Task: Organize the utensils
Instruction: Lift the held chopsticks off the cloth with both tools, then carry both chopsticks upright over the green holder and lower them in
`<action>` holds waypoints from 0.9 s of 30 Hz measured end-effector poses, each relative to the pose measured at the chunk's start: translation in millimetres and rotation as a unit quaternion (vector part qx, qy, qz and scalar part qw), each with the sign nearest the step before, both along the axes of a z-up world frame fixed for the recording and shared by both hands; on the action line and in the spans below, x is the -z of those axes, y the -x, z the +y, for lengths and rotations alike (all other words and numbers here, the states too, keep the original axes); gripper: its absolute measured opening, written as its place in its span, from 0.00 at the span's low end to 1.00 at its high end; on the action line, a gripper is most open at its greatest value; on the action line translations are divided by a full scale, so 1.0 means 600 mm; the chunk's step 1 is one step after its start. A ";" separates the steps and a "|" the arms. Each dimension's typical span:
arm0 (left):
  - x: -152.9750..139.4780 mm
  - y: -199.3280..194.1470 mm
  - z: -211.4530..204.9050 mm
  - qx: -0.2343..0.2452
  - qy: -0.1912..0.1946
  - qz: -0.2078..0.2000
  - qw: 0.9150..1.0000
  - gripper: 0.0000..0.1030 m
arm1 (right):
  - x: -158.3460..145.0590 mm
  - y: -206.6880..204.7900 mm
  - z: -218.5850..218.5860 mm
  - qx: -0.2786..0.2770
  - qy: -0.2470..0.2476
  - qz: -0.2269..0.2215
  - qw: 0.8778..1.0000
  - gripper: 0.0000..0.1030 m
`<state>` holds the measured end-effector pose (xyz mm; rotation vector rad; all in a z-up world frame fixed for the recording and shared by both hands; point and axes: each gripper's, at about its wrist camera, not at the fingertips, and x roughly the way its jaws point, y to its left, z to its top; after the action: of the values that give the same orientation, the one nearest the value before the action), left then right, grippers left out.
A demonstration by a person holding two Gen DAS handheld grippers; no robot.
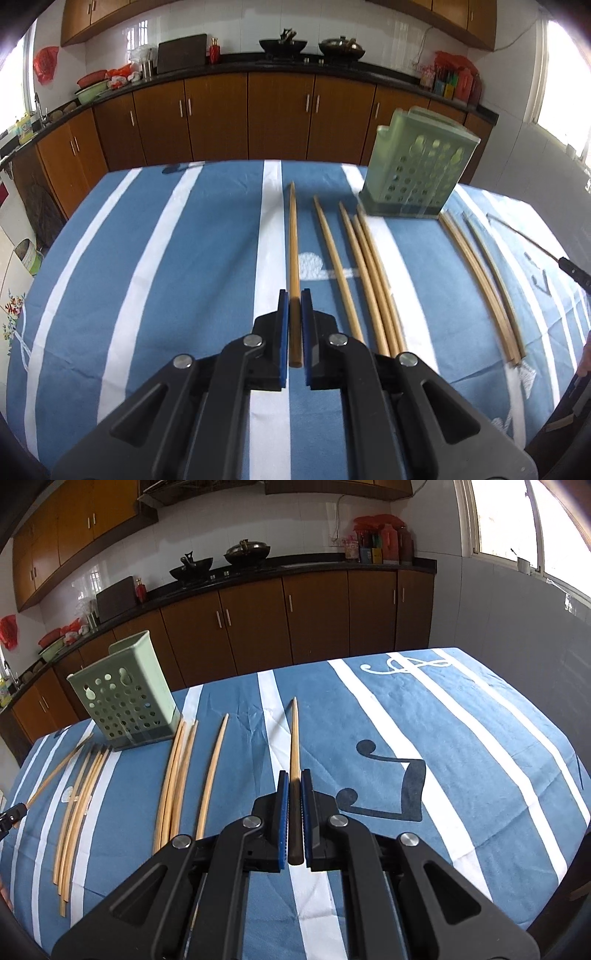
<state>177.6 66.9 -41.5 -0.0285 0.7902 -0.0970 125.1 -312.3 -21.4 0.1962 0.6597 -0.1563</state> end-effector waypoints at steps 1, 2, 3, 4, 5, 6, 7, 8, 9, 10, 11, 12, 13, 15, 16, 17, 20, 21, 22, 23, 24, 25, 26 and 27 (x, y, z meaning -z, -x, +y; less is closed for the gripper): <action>-0.012 0.003 0.000 0.000 0.004 -0.010 1.000 0.07 | -0.004 0.000 0.001 0.000 0.001 -0.004 1.000 0.07; -0.020 0.005 -0.001 0.000 0.006 -0.016 1.000 0.07 | -0.009 0.001 0.002 0.000 0.001 -0.009 1.000 0.07; -0.030 0.007 -0.002 0.001 0.009 -0.026 1.000 0.07 | -0.013 0.003 0.001 0.000 0.002 -0.013 1.000 0.07; -0.038 0.009 -0.003 0.001 0.011 -0.032 0.999 0.07 | -0.016 0.004 0.002 -0.001 0.002 -0.017 1.000 0.07; -0.049 0.011 -0.003 0.002 0.014 -0.042 0.999 0.07 | -0.020 0.005 0.001 -0.001 0.001 -0.021 1.000 0.07; -0.057 0.013 -0.004 0.001 0.016 -0.049 0.999 0.07 | -0.023 0.005 0.001 -0.001 0.000 -0.025 1.000 0.07; -0.066 0.015 -0.004 0.001 0.019 -0.057 0.998 0.07 | -0.027 0.006 0.001 -0.001 -0.001 -0.029 1.000 0.07; -0.075 0.017 -0.004 0.000 0.023 -0.065 0.998 0.07 | -0.031 0.007 0.000 -0.001 -0.002 -0.034 0.999 0.07; -0.084 0.018 -0.004 -0.001 0.027 -0.073 0.997 0.07 | -0.035 0.008 0.000 -0.001 -0.003 -0.038 0.999 0.07; -0.094 0.020 -0.004 -0.003 0.030 -0.082 0.996 0.07 | -0.039 0.009 0.000 -0.002 -0.004 -0.042 0.999 0.07; -0.101 0.022 -0.004 -0.004 0.032 -0.089 0.996 0.07 | -0.044 0.010 0.000 -0.002 -0.004 -0.047 0.999 0.07; -0.109 0.024 -0.005 -0.005 0.033 -0.097 0.995 0.07 | -0.049 0.010 0.000 -0.003 -0.005 -0.051 0.999 0.07; -0.116 0.025 -0.004 -0.007 0.034 -0.104 0.994 0.07 | -0.054 0.011 0.001 -0.003 -0.005 -0.055 0.998 0.07; -0.130 0.028 -0.005 -0.010 0.040 -0.117 0.992 0.07 | -0.062 0.012 0.001 -0.005 -0.005 -0.063 0.998 0.07; -0.136 0.029 -0.005 -0.011 0.042 -0.122 0.992 0.07 | -0.066 0.013 0.001 -0.005 -0.005 -0.068 0.998 0.07; -0.144 0.029 -0.006 -0.012 0.043 -0.128 0.991 0.07 | -0.070 0.015 0.002 -0.005 -0.005 -0.071 0.997 0.07; -0.161 0.028 -0.009 -0.014 0.043 -0.142 0.989 0.07 | -0.081 0.014 0.001 -0.007 -0.010 -0.081 0.997 0.07; -0.165 0.029 -0.010 -0.015 0.044 -0.145 0.988 0.07 | -0.085 0.015 0.001 -0.008 -0.011 -0.084 0.996 0.07; -0.170 0.029 -0.010 -0.016 0.045 -0.149 0.988 0.07 | -0.089 0.014 0.001 -0.009 -0.013 -0.088 0.996 0.07; -0.178 0.028 -0.011 -0.018 0.046 -0.154 0.987 0.07 | -0.092 0.014 0.001 -0.010 -0.014 -0.090 0.996 0.07; -0.183 0.028 -0.011 -0.018 0.047 -0.158 0.986 0.07 | -0.096 0.013 0.001 -0.011 -0.015 -0.093 0.996 0.07; -0.188 0.027 -0.011 -0.018 0.047 -0.162 0.985 0.07 | -0.100 0.012 0.001 -0.011 -0.015 -0.095 0.995 0.07; -0.194 0.026 -0.012 -0.017 0.048 -0.167 0.985 0.07 | -0.103 0.011 0.001 -0.012 -0.015 -0.097 0.995 0.07; -0.200 0.026 -0.013 -0.017 0.047 -0.170 0.984 0.07 | -0.106 0.011 0.001 -0.012 -0.016 -0.099 0.995 0.07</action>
<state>162.1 59.2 78.3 -0.1128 0.4425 -0.1028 118.4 -311.4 42.0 0.2307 0.4664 -0.1010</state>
